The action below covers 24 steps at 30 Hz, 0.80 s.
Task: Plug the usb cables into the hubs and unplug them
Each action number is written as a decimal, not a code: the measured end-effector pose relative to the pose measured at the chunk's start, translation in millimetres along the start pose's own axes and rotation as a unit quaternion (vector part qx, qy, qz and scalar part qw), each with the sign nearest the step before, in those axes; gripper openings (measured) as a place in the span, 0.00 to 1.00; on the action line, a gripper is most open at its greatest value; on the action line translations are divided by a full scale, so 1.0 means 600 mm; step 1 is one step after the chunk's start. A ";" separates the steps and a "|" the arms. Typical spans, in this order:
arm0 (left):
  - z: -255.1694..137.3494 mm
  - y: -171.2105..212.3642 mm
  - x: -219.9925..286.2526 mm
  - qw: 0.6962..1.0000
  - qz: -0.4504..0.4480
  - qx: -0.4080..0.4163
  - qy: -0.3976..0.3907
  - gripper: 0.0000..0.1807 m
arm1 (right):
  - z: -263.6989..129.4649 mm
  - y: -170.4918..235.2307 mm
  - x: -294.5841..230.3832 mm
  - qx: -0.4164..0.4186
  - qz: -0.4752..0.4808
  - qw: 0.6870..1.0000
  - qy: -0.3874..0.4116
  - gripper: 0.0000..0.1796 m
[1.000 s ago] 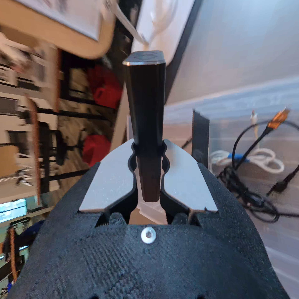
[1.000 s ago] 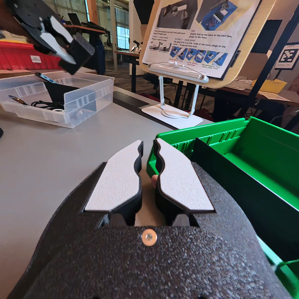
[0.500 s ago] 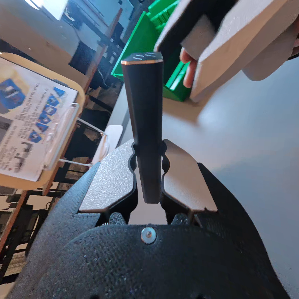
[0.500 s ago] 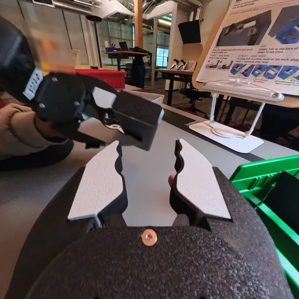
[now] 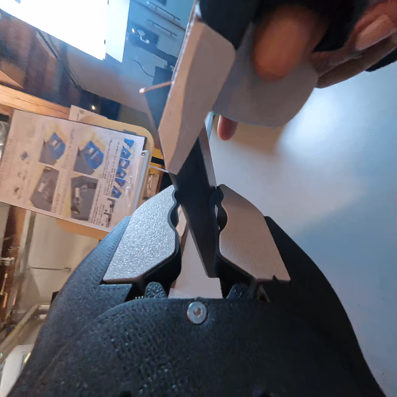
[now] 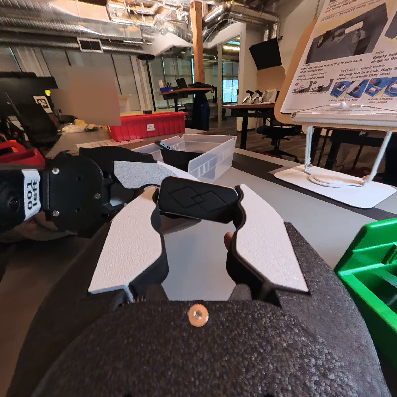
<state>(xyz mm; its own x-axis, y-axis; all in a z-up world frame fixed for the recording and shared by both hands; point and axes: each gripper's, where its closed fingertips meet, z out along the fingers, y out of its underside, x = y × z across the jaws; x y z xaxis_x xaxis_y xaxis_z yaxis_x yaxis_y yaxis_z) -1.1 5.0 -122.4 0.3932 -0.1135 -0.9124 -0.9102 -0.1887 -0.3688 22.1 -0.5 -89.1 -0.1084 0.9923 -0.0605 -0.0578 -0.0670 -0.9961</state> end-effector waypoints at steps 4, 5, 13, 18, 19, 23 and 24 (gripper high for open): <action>-0.005 -0.014 0.012 0.999 -0.009 0.035 0.019 0.19 | -0.007 -0.006 0.000 0.003 0.015 1.000 -0.019 0.36; -0.005 -0.018 0.019 0.997 -0.029 0.050 0.041 0.20 | -0.009 -0.005 0.002 0.000 0.029 0.999 -0.026 0.36; -0.055 -0.072 0.056 0.875 -0.326 0.187 0.304 0.46 | -0.034 -0.035 -0.012 0.013 0.053 0.991 -0.121 0.35; -0.075 -0.098 0.089 0.773 -0.409 0.229 0.427 0.57 | -0.063 -0.086 -0.080 0.058 0.058 0.962 -0.262 0.35; -0.082 -0.118 0.097 0.749 -0.422 0.244 0.448 0.58 | -0.065 -0.094 -0.091 0.067 0.058 0.957 -0.277 0.35; -0.093 -0.178 0.144 0.756 -0.365 0.268 0.473 0.46 | -0.069 -0.100 -0.125 0.068 0.048 0.943 -0.322 0.35; -0.091 -0.179 0.149 0.773 -0.343 0.264 0.464 0.44 | -0.071 -0.098 -0.127 0.067 0.049 0.941 -0.327 0.35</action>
<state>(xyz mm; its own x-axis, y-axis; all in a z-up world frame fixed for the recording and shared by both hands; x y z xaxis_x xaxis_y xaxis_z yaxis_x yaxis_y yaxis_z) 139.2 -37.9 -154.7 0.5080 -0.8604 -0.0405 -0.2758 -0.1179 -0.9539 76.1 -67.6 -28.5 -0.7050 0.7071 -0.0552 -0.1354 -0.2106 -0.9681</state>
